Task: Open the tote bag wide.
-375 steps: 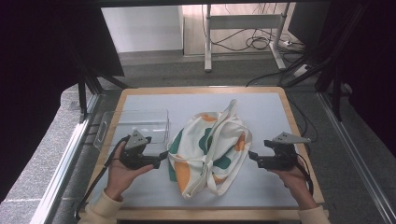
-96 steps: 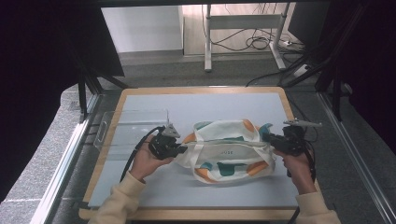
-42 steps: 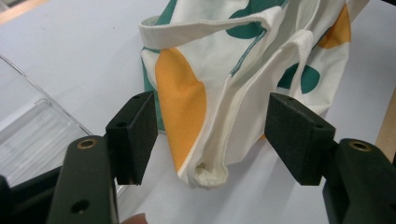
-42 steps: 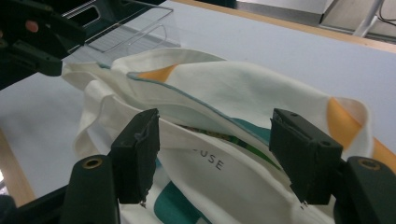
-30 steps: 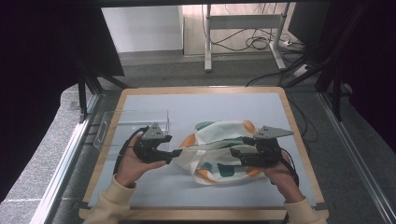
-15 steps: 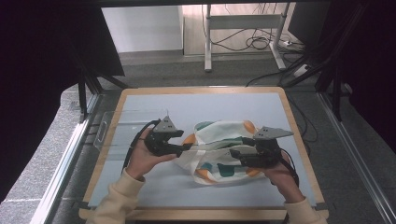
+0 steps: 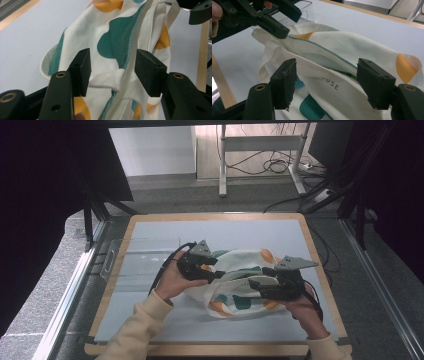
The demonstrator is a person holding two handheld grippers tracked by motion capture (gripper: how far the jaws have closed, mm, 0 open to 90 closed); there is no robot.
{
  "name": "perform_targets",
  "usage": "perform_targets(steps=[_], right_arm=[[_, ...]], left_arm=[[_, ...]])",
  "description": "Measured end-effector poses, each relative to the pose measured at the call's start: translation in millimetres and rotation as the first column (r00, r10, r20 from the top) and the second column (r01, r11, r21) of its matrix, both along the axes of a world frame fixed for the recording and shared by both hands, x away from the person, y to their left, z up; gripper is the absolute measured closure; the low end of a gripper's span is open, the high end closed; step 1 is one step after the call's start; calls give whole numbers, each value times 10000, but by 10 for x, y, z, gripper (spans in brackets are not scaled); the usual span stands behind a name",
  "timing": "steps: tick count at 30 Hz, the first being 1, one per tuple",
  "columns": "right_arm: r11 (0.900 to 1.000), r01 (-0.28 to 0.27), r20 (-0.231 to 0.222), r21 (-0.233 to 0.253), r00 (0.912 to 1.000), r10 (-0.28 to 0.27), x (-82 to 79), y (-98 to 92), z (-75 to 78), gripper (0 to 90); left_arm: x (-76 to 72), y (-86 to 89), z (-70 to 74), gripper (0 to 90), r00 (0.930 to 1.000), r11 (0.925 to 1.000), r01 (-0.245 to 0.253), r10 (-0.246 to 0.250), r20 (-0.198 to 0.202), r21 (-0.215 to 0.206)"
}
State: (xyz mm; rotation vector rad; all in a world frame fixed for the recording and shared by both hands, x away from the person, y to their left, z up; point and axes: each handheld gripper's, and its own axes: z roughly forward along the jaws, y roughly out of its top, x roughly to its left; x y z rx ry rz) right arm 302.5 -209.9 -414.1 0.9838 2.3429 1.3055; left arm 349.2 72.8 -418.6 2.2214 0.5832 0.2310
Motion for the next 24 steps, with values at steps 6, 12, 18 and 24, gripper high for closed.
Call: perform_targets(steps=[6,12,18,24], right_arm=[[10000,-64,-65,-68,10000,63,5,28,-15,322],[10000,-45,-112,-81,9999,44,16,27,-26,321],[9998,-152,-89,-119,9998,151,13,49,-33,322],[9988,-403,8,-261,9992,403,37,124,-37,324]], left_arm=[[72,-91,-110,550,9993,9981,322,-312,-204,516],[86,-141,-169,742,9967,9941,753,-728,-344,777],[106,-112,-158,820,9971,9953,683,-658,-372,694],[112,-111,-148,820,9976,9959,613,-589,-360,671]])
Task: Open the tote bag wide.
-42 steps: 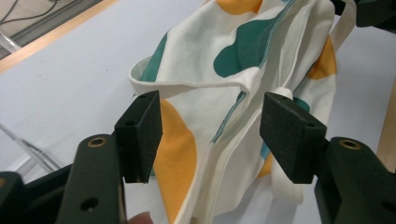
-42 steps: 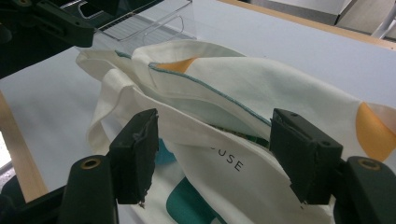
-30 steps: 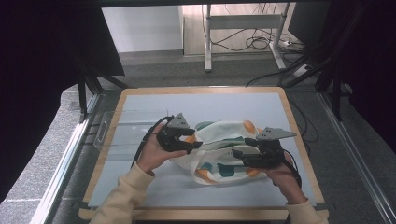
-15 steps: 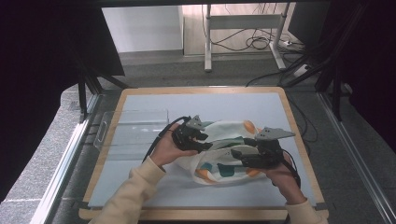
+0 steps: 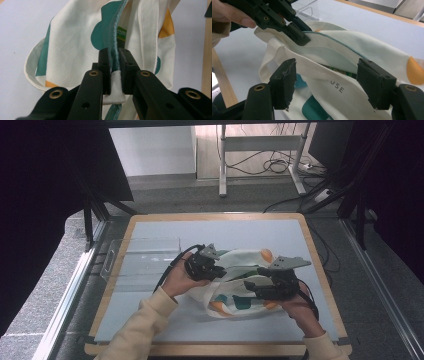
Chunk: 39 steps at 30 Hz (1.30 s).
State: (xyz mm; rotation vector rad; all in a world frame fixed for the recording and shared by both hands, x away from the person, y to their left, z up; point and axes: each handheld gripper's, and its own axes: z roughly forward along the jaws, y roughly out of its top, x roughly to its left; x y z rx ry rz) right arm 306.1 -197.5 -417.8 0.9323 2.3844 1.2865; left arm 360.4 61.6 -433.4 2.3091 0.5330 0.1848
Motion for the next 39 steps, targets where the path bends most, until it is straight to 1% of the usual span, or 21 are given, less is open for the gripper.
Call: perform_targets(steps=[5,6,8,10,12,15,18,20,21,23,25,26,27,28,29,31,34,39], right_arm=[[9987,-338,13,-376,9994,339,68,127,-42,327],[9987,-338,13,-376,9994,339,68,127,-42,327],[9978,-427,-3,-509,9991,428,124,183,-74,335],[9966,-451,-83,-685,9990,447,156,207,-103,344],[9940,-465,-191,-992,9988,448,182,224,-149,363],[9849,-431,-328,-1678,9987,381,202,237,-230,413],[9780,-356,-374,-2056,9989,285,218,242,-284,488],[9750,-266,-348,-2208,9992,194,221,242,-298,567],[9744,-214,-332,-2240,9993,143,225,236,-299,596],[9767,-154,-459,-2140,9989,57,226,226,-298,646],[9765,-212,-520,-2145,9986,103,231,211,-299,712],[9765,-212,-520,-2145,9986,103,231,211,-299,712],[9784,-218,-594,-2057,9982,97,232,204,-307,762],[9784,-218,-594,-2057,9982,97,232,204,-307,762],[9784,-244,-668,-2054,9977,109,225,203,-309,782],[9779,-296,-606,-2070,9980,174,220,199,-306,798],[9776,-357,-588,-2074,9980,240,203,197,-298,806],[9801,-503,-614,-1918,9973,391,189,169,-302,815]], left_arm=[[19,4,-6,819,9999,10000,-34,34,-117,-53],[19,4,-6,819,9999,10000,-34,34,-117,-53],[27,9,-3,818,9998,9999,-66,64,-161,-86],[32,13,-4,818,9999,9999,-64,63,-157,-96],[35,16,-3,818,9998,9999,-80,78,-175,-107],[40,14,-8,817,9997,9999,-110,108,-228,-92],[40,11,-9,817,9997,9999,-120,118,-228,-79],[40,12,-10,817,9997,9999,-134,133,-219,-57],[40,13,-9,817,9997,9999,-143,142,-211,-62],[42,17,-7,817,9997,9998,-165,163,-198,-70],[44,20,-8,817,9996,9997,-215,213,-179,-118],[44,20,-8,817,9996,9997,-215,213,-179,-118],[48,24,-4,817,9995,9996,-256,254,-161,-154],[48,24,-4,817,9995,9996,-256,254,-161,-154],[56,33,3,817,9993,9992,-348,345,-151,-204],[65,43,11,818,9988,9986,-459,455,-153,-258],[79,55,19,817,9986,9982,-518,514,-130,-288],[116,60,23,818,9981,9975,-611,607,-126,-345]])
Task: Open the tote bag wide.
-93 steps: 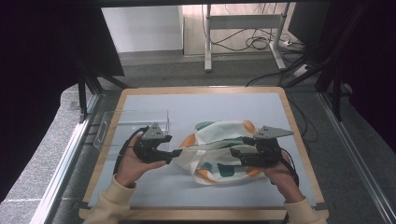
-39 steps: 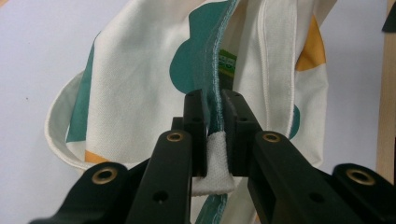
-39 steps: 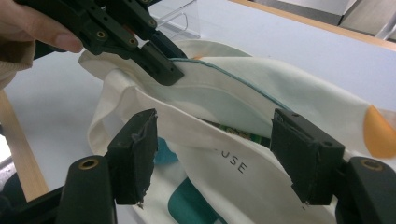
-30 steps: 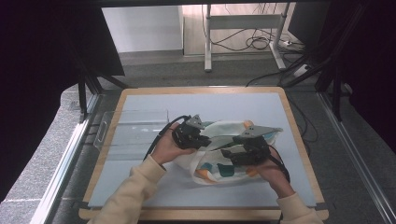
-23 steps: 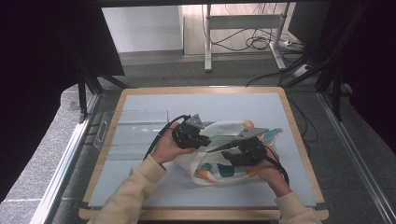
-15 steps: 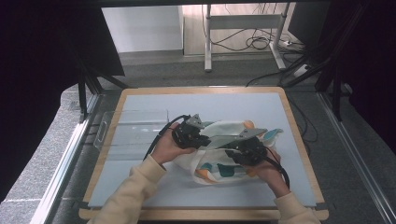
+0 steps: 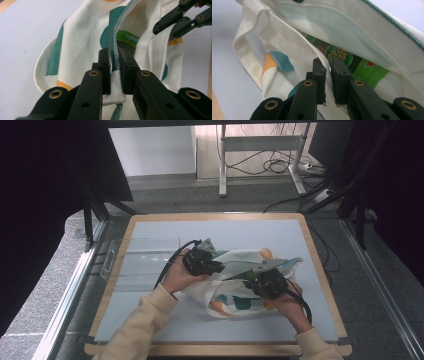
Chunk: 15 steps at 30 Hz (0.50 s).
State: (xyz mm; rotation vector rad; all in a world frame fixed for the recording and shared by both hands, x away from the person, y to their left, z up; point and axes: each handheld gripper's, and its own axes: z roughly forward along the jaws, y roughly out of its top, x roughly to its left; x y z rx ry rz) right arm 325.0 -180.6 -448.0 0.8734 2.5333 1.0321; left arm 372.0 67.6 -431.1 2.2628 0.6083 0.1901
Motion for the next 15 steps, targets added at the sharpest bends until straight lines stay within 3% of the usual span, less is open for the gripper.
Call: perform_targets(steps=[4,9,15], right_arm=[[9997,-65,-45,225,10000,66,21,-30,2,826],[9987,47,-244,511,9997,-34,40,-73,-28,840],[9978,-9,-345,659,9994,32,38,-106,-32,853]], left_arm=[[55,26,49,817,10000,9998,-96,96,-6,-165],[101,1,95,817,9999,9999,115,-117,118,104],[155,10,92,818,9999,10000,96,-96,67,29]])
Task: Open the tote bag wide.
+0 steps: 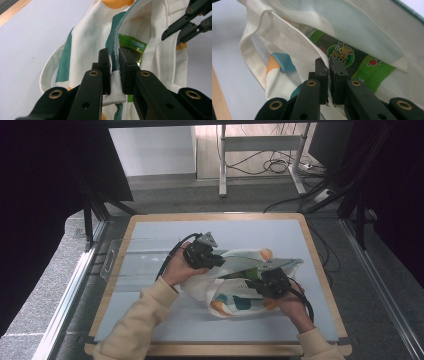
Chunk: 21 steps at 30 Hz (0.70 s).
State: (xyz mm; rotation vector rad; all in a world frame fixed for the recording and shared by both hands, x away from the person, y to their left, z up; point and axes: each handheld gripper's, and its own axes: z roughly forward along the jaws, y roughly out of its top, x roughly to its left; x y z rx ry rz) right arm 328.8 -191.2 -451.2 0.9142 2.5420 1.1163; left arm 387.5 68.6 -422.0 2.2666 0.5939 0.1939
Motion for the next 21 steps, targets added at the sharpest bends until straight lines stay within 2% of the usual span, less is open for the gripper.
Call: perform_targets(steps=[11,21], right_arm=[[10000,0,-86,57,10000,1,-8,-1,-21,859],[9998,-142,-88,105,9999,143,-113,-36,-3,857]], left_arm=[[90,54,-28,820,9999,9998,-148,148,-48,120],[72,30,14,821,9985,9976,-551,548,80,429]])
